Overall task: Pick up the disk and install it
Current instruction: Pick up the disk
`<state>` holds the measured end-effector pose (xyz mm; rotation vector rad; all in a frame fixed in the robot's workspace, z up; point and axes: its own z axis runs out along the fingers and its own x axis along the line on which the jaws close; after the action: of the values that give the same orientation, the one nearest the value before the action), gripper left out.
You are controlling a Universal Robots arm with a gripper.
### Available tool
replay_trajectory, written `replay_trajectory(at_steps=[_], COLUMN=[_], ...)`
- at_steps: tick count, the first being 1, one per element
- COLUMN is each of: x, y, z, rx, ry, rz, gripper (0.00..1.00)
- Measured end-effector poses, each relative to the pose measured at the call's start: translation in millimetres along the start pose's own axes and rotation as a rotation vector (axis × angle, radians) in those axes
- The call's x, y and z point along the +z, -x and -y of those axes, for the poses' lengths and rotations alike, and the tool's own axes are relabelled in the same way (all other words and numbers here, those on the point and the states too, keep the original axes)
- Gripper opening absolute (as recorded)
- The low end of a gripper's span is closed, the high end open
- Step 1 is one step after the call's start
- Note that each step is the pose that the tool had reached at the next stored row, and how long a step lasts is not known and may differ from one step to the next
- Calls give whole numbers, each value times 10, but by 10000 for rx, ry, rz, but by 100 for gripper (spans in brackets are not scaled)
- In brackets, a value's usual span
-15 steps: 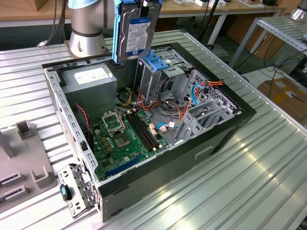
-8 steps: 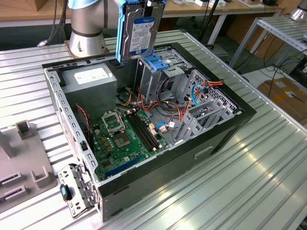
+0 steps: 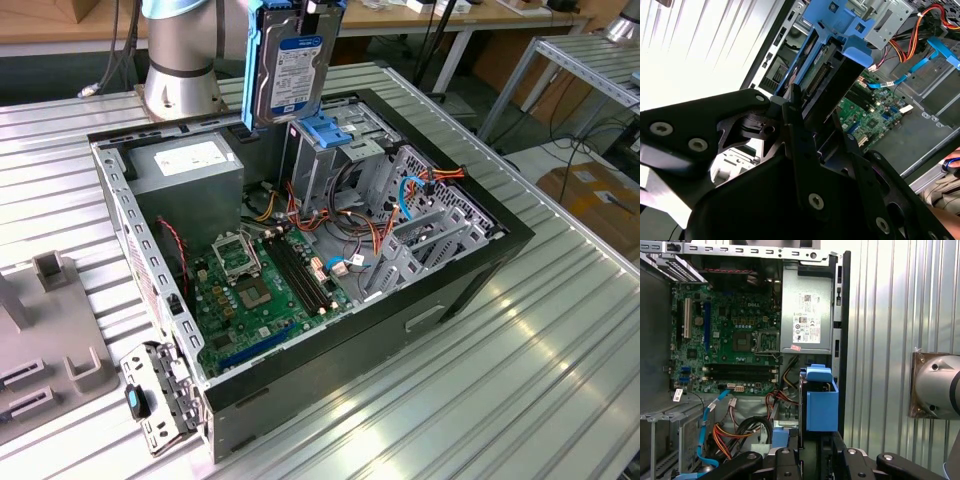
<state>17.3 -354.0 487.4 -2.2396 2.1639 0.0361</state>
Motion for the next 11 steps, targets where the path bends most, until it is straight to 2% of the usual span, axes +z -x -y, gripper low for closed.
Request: replay_trajectory(at_steps=[7,11], x=[0,0], y=[-1,-2], z=[12,67], rx=[-1,0], ry=[-1,-1], rz=[0,0], gripper=[35,35])
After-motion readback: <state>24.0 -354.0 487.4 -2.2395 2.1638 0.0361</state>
